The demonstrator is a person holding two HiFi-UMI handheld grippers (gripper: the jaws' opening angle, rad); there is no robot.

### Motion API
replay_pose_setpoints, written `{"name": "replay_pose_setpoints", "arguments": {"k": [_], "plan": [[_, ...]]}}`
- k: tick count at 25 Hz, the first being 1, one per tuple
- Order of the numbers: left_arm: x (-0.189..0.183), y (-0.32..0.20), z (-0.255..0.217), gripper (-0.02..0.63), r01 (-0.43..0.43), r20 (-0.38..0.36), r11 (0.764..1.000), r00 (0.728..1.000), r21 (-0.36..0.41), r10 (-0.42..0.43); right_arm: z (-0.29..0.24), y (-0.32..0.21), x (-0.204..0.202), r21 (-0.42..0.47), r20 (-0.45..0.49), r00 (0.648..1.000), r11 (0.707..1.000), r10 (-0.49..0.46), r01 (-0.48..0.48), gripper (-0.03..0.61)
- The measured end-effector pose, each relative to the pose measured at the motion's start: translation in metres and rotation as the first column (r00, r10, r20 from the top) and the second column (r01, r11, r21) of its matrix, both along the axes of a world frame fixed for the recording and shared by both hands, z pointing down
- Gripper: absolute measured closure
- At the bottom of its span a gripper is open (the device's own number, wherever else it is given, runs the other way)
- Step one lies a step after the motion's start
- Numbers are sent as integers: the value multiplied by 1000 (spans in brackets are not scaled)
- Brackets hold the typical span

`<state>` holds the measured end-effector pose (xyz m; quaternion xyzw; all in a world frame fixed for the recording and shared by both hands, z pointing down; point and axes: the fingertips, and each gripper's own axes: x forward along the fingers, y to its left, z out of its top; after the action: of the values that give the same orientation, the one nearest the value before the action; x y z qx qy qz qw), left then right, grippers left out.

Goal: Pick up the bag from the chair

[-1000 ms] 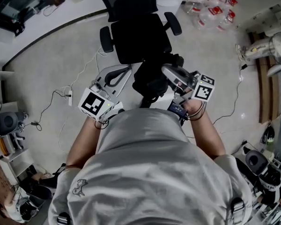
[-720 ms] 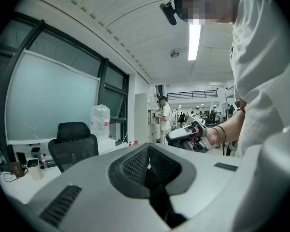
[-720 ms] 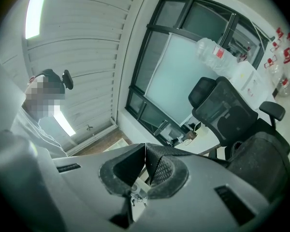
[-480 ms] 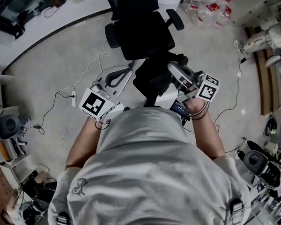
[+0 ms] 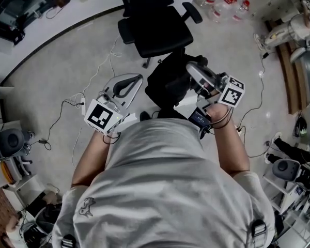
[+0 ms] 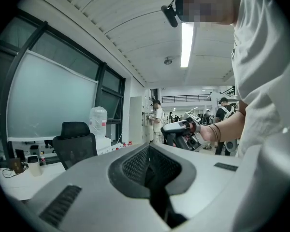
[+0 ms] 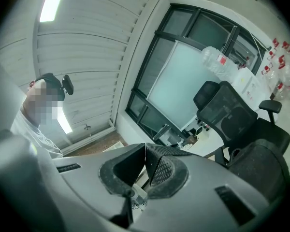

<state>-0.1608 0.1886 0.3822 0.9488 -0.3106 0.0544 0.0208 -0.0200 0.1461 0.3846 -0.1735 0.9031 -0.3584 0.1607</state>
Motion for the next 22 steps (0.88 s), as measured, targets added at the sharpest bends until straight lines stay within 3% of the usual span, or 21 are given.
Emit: {"name": "replay_pose_setpoints", "arguments": {"k": [6, 12, 22], "plan": [[-7, 31, 9, 601, -15, -1, 1000, 1000, -22, 15, -1, 35, -6, 0, 6, 1000, 1000, 4, -4, 545], [-1, 48, 9, 601, 23, -3, 1000, 1000, -19, -23, 4, 63, 3, -15, 10, 1000, 1000, -28, 28, 545], [63, 78, 14, 601, 80, -11, 996, 997, -36, -81, 20, 110, 53, -48, -4, 993, 992, -118, 118, 545]]}}
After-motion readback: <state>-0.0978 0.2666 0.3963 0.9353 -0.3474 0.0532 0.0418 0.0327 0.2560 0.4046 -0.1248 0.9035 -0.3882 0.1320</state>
